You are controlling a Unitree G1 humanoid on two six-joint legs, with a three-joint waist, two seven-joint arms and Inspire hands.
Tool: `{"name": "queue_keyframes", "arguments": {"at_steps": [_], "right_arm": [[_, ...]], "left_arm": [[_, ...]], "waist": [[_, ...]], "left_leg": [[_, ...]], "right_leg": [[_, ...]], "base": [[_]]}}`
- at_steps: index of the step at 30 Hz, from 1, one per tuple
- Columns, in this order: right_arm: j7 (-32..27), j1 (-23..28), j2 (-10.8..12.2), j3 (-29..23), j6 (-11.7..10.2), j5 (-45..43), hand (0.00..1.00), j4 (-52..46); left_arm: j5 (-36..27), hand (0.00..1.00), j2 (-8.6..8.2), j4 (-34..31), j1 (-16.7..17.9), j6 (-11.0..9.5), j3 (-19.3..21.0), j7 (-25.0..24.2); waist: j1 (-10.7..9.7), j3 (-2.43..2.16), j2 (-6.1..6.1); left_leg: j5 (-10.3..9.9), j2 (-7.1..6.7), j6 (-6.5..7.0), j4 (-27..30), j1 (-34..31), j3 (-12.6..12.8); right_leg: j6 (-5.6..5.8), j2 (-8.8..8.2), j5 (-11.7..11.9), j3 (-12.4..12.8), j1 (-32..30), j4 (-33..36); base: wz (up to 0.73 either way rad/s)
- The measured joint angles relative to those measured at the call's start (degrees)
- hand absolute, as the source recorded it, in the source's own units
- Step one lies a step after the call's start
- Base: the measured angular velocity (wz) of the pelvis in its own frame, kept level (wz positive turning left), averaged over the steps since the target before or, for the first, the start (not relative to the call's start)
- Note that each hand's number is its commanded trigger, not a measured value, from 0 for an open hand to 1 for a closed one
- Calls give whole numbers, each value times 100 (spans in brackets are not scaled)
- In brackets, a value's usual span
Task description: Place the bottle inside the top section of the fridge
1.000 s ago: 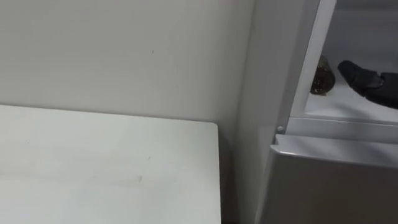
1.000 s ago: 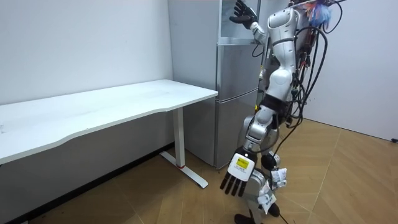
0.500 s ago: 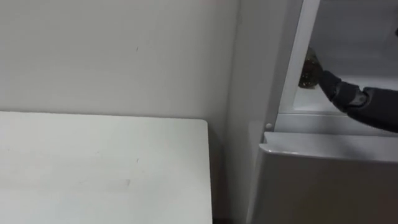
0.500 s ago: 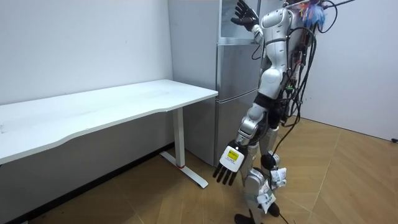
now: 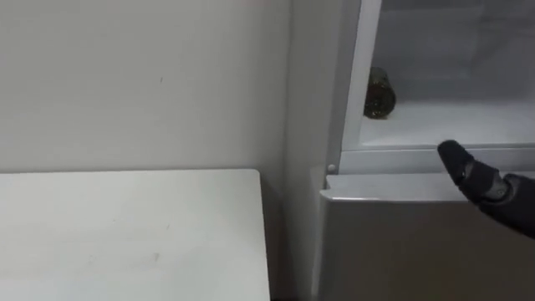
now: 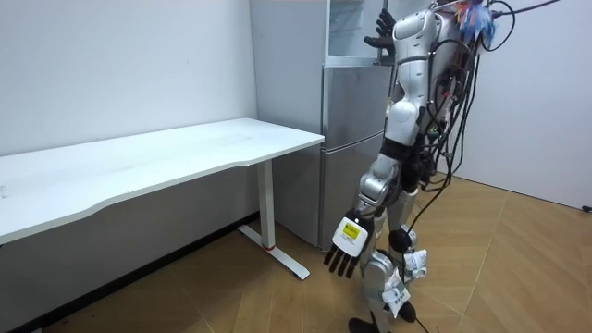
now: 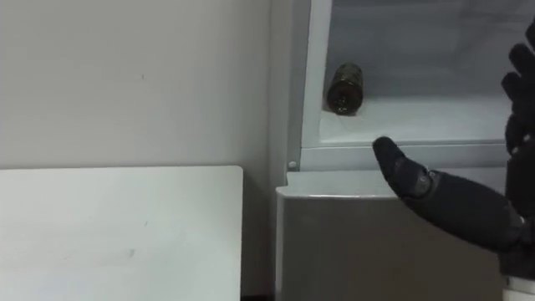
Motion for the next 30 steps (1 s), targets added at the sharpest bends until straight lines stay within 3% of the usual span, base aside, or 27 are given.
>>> {"name": "queue_keyframes", "arguments": {"at_steps": [5, 16, 21, 25, 30], "right_arm": [[-314, 113, 1, 14, -50, -800, 0, 206], [-825, 580, 114, 40, -116, -854, 0, 1641], [-877, 749, 147, 222, -143, -781, 0, 2639], [-935, 857, 182, 345, -126, -607, 0, 3203], [-1006, 1045, 226, 353, -108, -520, 0, 4008]], "left_arm": [[-1, 0, 20, -34, -3, -44, -221, -7], [-246, 0, 48, 52, -13, -72, -309, -18], [-453, 0, 63, 89, -121, -90, -393, -49], [-582, 0, 84, 77, -111, -90, -542, -38], [-566, 0, 83, 107, -20, -70, -531, -45]], "waist": [[-129, -18, -8], [-116, -2, -3], [-110, 42, 5], [-126, 33, 34], [-127, -15, 79]], "left_leg": [[0, 4, 0, 2, -50, 78], [-1, 7, -2, 4, -19, 93], [-1, 3, -3, -22, 12, 81], [-2, -1, -2, -44, 2, 81], [-1, -3, -4, -77, 2, 80]], "right_leg": [[-5, 21, -3, 67, -81, -2], [-5, 14, -2, 73, -52, -35], [-5, 13, -2, 94, -49, -28], [-3, 21, -3, 125, -76, -39], [-4, 30, -1, 129, -77, -91]], "base": [[-8], [0], [0], [-1], [0]]}}
